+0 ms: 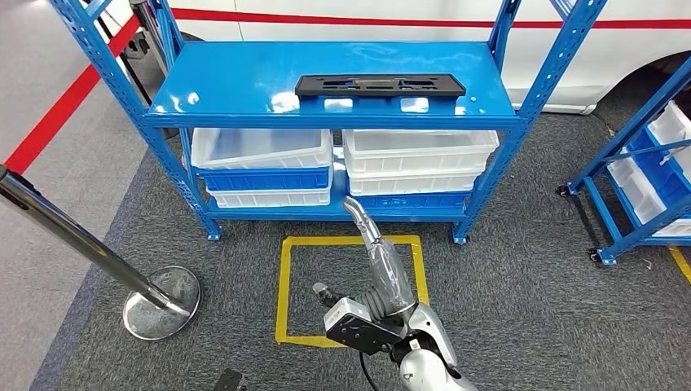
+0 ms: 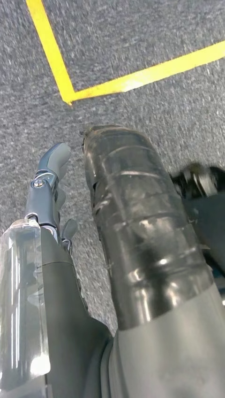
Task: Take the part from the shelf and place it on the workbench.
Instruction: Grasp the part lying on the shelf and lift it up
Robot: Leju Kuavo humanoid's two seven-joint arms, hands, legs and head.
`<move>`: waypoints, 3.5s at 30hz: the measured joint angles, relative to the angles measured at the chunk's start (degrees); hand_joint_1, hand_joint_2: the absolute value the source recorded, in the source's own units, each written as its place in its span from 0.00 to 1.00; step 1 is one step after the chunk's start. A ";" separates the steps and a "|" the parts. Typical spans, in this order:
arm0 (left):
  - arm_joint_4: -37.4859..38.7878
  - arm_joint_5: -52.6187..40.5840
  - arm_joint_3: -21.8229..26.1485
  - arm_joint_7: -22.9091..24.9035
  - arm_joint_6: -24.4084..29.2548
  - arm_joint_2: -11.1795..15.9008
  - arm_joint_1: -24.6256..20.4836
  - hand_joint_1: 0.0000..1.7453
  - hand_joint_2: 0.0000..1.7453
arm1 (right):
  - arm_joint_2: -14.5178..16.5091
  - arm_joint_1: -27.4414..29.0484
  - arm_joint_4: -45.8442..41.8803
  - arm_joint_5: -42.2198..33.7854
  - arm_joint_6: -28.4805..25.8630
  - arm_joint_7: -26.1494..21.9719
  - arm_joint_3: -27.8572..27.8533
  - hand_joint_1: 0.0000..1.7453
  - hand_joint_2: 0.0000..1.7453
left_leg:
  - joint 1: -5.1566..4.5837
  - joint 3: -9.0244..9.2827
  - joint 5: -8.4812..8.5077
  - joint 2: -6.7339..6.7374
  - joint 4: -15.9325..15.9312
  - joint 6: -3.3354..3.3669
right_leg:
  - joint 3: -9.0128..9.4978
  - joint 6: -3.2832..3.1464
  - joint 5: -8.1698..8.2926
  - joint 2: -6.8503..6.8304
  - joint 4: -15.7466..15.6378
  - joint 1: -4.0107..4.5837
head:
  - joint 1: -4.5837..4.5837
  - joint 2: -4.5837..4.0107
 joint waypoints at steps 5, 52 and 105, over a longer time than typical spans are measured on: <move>0.00 -0.02 -0.14 0.08 0.40 0.07 0.13 0.00 0.00 | -0.51 0.54 -0.94 1.16 -0.70 0.42 -0.42 0.00 1.00 | -0.02 1.63 -0.38 -0.16 -2.83 2.02 | -0.35 1.78 -0.28 -0.10 1.73 0.08 | 0.03 0.00; 0.43 -0.60 -1.37 0.84 0.39 0.01 -0.14 0.00 0.00 | -3.73 0.71 -4.65 8.92 -3.35 3.40 -4.01 0.00 1.00 | -0.49 4.69 -4.76 -0.39 1.39 0.57 | -1.99 -0.67 2.42 -0.09 -0.42 0.25 | -0.20 0.00; 0.55 -0.78 -1.75 1.55 0.43 -0.16 -0.15 0.00 0.00 | -6.10 -1.96 -5.09 10.62 -3.54 5.18 -6.62 0.00 1.00 | -0.51 3.37 -0.64 -0.45 -3.73 3.33 | -6.21 2.69 -0.25 -0.28 8.70 -0.56 | -0.27 0.00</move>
